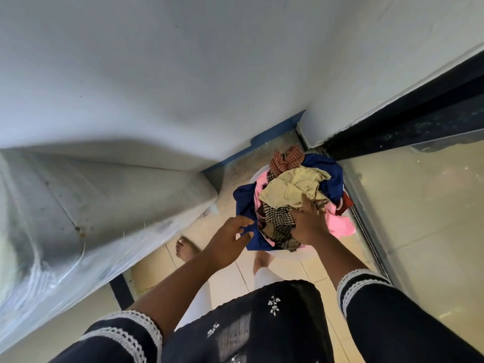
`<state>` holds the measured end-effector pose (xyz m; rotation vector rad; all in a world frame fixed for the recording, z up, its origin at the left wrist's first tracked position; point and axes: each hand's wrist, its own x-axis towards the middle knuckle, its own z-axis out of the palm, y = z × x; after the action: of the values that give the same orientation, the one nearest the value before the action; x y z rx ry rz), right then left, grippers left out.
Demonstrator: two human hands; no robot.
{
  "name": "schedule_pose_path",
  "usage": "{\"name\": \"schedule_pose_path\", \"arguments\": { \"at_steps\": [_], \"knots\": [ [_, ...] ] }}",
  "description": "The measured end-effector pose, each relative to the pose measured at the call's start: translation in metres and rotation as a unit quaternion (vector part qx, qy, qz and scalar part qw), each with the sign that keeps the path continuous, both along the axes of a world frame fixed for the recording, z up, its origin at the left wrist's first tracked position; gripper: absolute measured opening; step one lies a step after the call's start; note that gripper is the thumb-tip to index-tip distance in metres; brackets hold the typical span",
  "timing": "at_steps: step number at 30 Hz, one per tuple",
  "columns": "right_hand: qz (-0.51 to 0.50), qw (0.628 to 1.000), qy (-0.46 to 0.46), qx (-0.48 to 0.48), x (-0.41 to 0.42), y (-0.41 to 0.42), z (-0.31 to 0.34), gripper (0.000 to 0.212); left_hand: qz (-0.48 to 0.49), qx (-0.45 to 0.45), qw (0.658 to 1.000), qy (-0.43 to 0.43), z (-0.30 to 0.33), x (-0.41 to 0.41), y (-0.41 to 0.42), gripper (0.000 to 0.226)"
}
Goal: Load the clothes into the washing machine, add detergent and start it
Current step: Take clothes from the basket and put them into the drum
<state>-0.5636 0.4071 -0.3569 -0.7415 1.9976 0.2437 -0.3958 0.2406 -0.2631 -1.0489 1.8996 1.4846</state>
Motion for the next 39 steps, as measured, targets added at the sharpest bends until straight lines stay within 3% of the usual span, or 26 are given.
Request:
{"name": "schedule_pose_path", "arguments": {
  "at_steps": [4, 7, 11, 13, 18, 26, 28, 32, 34, 36, 39],
  "knots": [
    [0.134, 0.987, 0.071, 0.062, -0.028, -0.012, -0.018, 0.061, 0.036, -0.012, 0.999, 0.013, -0.009, 0.002, -0.002, 0.025],
    [0.143, 0.985, 0.081, 0.058, -0.024, -0.017, -0.02, 0.064, 0.055, -0.015, 0.998, 0.017, -0.009, 0.005, -0.001, 0.025],
    [0.004, 0.99, 0.125, -0.071, 0.009, -0.023, 0.012, 0.044, 0.059, -0.012, 0.998, 0.025, 0.012, 0.009, -0.001, 0.025],
    [-0.071, 0.974, 0.138, -0.162, 0.02, -0.024, 0.039, 0.033, 0.065, -0.007, 0.997, 0.031, 0.032, 0.01, -0.002, 0.025],
    [-0.241, 0.868, 0.17, -0.4, 0.028, -0.034, 0.142, 0.02, 0.057, 0.018, 0.997, 0.055, 0.094, 0.011, -0.007, 0.046],
    [-0.421, 0.712, -0.028, -0.561, 0.049, -0.056, 0.337, 0.03, 0.021, -0.002, 0.991, 0.132, 0.199, 0.021, -0.024, 0.118],
    [-0.422, 0.7, -0.063, -0.572, 0.06, -0.062, 0.376, 0.031, 0.022, 0.012, 0.991, 0.131, 0.212, 0.029, -0.028, 0.121],
    [-0.372, 0.716, -0.102, -0.582, 0.085, -0.077, 0.437, 0.024, 0.049, 0.022, 0.988, 0.141, 0.218, 0.04, -0.037, 0.128],
    [-0.345, 0.708, -0.127, -0.603, 0.094, -0.084, 0.468, 0.024, 0.069, 0.015, 0.988, 0.137, 0.219, 0.04, -0.04, 0.126],
    [-0.332, 0.678, -0.157, -0.637, 0.1, -0.087, 0.501, 0.026, 0.085, -0.017, 0.99, 0.109, 0.227, 0.041, -0.041, 0.11],
    [-0.393, 0.575, -0.2, -0.689, 0.09, -0.086, 0.534, 0.025, 0.119, -0.008, 0.986, 0.113, 0.236, 0.041, -0.042, 0.045]
  ]
}}
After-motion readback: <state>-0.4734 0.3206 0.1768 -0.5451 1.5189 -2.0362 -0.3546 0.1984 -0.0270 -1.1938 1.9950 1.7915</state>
